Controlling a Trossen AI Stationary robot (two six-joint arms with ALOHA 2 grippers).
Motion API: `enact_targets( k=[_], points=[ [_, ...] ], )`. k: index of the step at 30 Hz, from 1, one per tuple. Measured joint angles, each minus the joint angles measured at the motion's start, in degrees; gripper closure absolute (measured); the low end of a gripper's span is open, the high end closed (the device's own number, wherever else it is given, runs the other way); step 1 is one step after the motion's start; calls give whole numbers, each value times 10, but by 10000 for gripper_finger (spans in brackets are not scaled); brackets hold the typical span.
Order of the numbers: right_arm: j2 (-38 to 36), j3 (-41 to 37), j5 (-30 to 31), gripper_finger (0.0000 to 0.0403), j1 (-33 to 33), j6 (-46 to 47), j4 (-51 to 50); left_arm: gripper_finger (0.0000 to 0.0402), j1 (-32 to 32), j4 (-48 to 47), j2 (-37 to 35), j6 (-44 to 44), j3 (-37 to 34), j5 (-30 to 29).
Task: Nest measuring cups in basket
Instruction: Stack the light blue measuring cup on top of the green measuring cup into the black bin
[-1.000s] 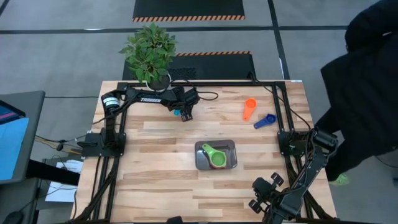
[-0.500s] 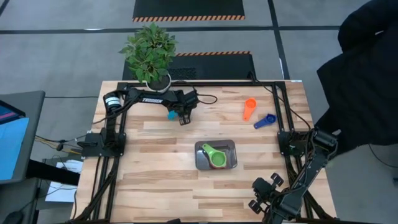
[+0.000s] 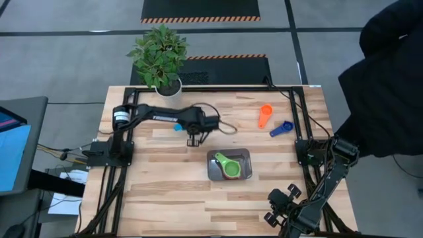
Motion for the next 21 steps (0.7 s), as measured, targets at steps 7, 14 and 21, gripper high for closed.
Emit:
enact_targets(
  k=[7,14,21],
  points=[
    [0,0,0,338,0,0,-1,401,-123,34,0,164,99,-54],
    [0,0,0,338,0,-1,11,401,-218,92,0,279,140,-10],
    [0,0,0,338,0,0,44,401,-261,151,25,302,139,61]
  ],
)
